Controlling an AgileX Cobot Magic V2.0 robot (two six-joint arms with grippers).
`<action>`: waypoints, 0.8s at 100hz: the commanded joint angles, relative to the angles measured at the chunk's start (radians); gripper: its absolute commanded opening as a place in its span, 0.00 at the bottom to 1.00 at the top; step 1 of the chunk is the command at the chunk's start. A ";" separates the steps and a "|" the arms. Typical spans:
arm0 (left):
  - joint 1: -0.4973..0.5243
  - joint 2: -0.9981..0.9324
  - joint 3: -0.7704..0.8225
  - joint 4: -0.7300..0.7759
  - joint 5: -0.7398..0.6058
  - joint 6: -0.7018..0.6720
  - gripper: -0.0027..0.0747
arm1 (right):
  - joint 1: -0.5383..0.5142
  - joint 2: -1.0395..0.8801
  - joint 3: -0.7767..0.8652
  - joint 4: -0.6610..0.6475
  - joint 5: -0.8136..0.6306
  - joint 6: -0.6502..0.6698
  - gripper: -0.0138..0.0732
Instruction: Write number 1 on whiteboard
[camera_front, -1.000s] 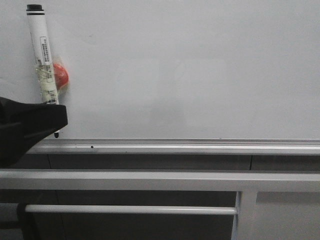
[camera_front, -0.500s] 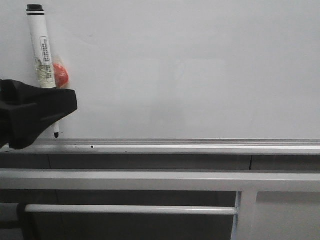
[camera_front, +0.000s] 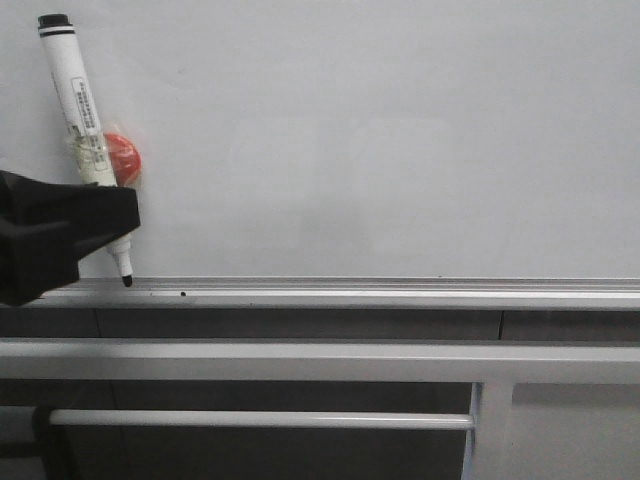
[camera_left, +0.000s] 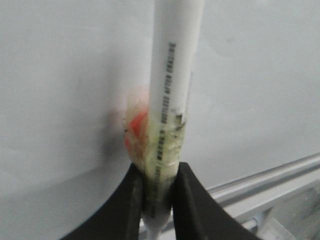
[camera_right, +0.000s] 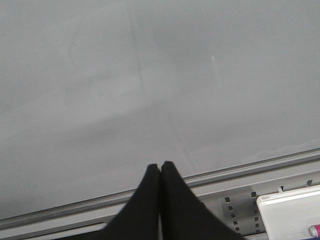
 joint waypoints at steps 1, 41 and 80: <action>-0.007 -0.017 -0.003 0.053 -0.160 0.003 0.01 | 0.002 0.015 -0.033 0.000 -0.069 -0.004 0.09; -0.007 -0.017 0.004 0.338 -0.156 0.042 0.01 | 0.002 0.015 -0.033 0.008 -0.086 -0.004 0.09; -0.007 -0.020 0.004 0.565 0.044 0.058 0.01 | 0.035 0.032 -0.033 0.554 0.029 -0.671 0.09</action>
